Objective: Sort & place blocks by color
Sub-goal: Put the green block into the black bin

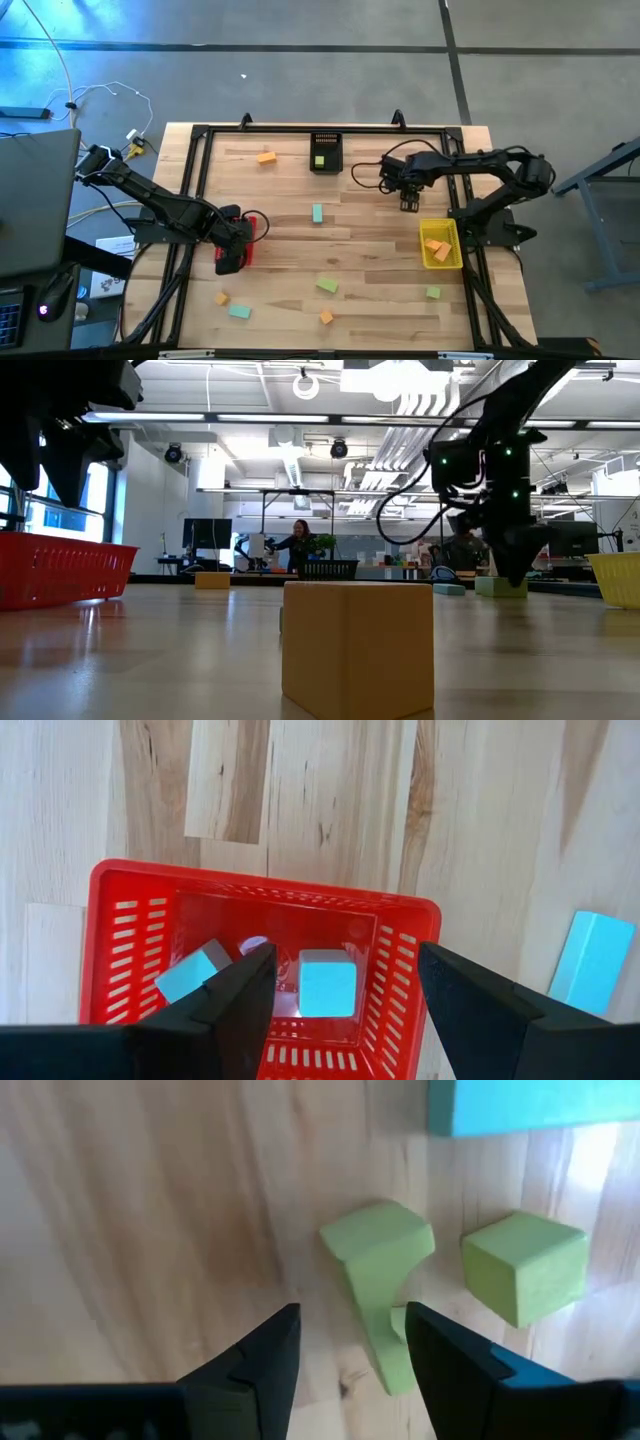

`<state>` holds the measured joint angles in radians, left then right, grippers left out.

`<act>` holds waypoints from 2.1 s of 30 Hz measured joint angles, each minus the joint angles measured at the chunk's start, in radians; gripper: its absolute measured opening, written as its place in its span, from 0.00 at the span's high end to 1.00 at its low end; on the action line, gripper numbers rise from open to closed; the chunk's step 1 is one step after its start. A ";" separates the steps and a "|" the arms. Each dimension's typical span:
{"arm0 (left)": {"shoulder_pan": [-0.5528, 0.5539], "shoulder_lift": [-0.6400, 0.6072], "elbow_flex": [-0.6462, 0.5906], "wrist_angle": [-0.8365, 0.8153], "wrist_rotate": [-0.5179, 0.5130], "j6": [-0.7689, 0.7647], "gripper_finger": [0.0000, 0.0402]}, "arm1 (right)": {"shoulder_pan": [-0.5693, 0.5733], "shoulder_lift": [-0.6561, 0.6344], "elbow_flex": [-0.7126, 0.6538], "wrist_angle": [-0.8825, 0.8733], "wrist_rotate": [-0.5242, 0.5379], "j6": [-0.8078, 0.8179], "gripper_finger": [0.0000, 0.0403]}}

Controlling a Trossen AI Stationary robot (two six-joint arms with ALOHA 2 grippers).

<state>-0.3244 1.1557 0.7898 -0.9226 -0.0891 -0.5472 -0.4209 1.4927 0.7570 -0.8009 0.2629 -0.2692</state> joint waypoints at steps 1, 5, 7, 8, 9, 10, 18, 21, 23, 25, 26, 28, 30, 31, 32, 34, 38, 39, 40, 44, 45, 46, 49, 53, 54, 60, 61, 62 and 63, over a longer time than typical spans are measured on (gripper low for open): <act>0.000 0.000 0.000 0.000 0.000 0.000 0.43 | -0.008 0.000 -0.010 0.009 0.000 0.002 0.58; 0.000 0.000 0.000 0.000 0.000 0.000 0.43 | -0.032 0.000 -0.023 0.027 -0.008 0.004 0.58; 0.000 0.000 0.000 0.000 0.000 0.000 0.43 | -0.039 0.000 -0.023 0.031 -0.009 0.005 0.58; 0.000 0.000 0.000 0.000 0.000 0.000 0.43 | -0.042 0.000 -0.023 0.036 -0.009 0.006 0.58; 0.000 0.000 0.000 0.000 0.000 0.000 0.43 | -0.045 0.000 -0.023 0.043 -0.010 0.006 0.58; 0.000 0.000 0.000 0.000 0.000 0.000 0.43 | -0.047 0.000 -0.023 0.049 -0.010 0.006 0.58; 0.000 0.000 0.000 0.000 0.000 0.000 0.43 | -0.067 0.000 -0.023 0.053 -0.037 0.007 0.58; 0.000 0.000 0.000 0.000 0.000 0.000 0.43 | -0.077 0.000 -0.022 0.052 -0.045 0.007 0.59; 0.000 0.000 0.000 0.000 0.000 0.000 0.43 | -0.082 0.000 -0.022 0.052 -0.051 0.006 0.62; 0.000 0.000 0.000 0.000 0.000 0.000 0.43 | -0.086 0.002 -0.022 0.051 -0.064 0.003 0.67; 0.000 0.000 0.000 0.000 0.000 0.000 0.43 | -0.086 0.008 -0.022 0.051 -0.066 0.002 0.69; 0.000 0.000 0.000 0.000 0.000 0.000 0.43 | -0.088 0.026 -0.021 0.050 -0.075 0.001 0.74; 0.000 0.000 0.000 0.000 0.000 0.000 0.43 | -0.090 0.060 -0.017 0.047 -0.094 -0.001 0.79; 0.000 0.000 0.000 0.000 0.000 0.000 0.43 | -0.090 0.077 -0.015 0.042 -0.100 -0.003 0.81; 0.000 0.000 0.000 0.000 0.000 0.000 0.43 | -0.090 0.094 -0.013 0.039 -0.101 -0.004 0.83; 0.000 0.000 0.000 0.001 0.000 0.000 0.43 | -0.090 0.120 -0.003 0.026 -0.101 -0.002 0.88; 0.000 0.000 0.000 0.001 -0.001 0.006 0.43 | -0.090 0.130 0.021 0.005 -0.103 0.003 0.94; 0.000 0.000 0.000 0.004 -0.002 0.011 0.43 | -0.090 0.130 0.036 -0.006 -0.104 0.009 0.94; 0.000 0.000 0.000 0.006 -0.002 0.016 0.43 | -0.091 0.130 0.053 -0.020 -0.102 0.021 0.94; 0.000 0.000 0.000 0.006 -0.047 0.019 0.43 | -0.090 0.132 0.132 -0.035 -0.099 0.072 0.94; 0.000 0.000 0.000 0.006 -0.060 0.025 0.43 | -0.090 0.132 0.150 -0.032 -0.104 0.083 0.94; 0.000 0.000 0.000 0.006 -0.074 0.032 0.43 | -0.090 0.133 0.167 -0.033 -0.114 0.090 0.94; 0.000 0.000 0.000 0.006 -0.108 0.069 0.43 | -0.090 0.133 0.228 -0.020 -0.131 0.138 0.94; 0.001 0.000 0.000 0.006 -0.164 0.106 0.43 | -0.082 0.132 0.303 0.031 -0.176 0.196 0.94; 0.001 0.000 0.000 0.005 -0.179 0.107 0.43 | -0.076 0.132 0.321 0.059 -0.178 0.211 0.94; 0.001 0.000 0.000 0.004 -0.212 0.140 0.43 | -0.013 0.131 0.375 0.286 -0.232 0.259 0.94; 0.001 0.000 0.000 0.004 -0.214 0.140 0.43 | -0.001 0.131 0.375 0.339 -0.244 0.269 0.94; 0.001 0.000 0.000 0.004 -0.218 0.140 0.43 | 0.010 0.131 0.375 0.379 -0.249 0.277 0.94; 0.001 0.000 0.000 0.004 -0.228 0.143 0.43 | 0.021 0.131 0.375 0.413 -0.248 0.293 0.94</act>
<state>-0.3237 1.1557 0.7898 -0.9184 -0.3171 -0.4044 -0.3999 1.6234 1.1320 -0.3876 0.0146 0.0236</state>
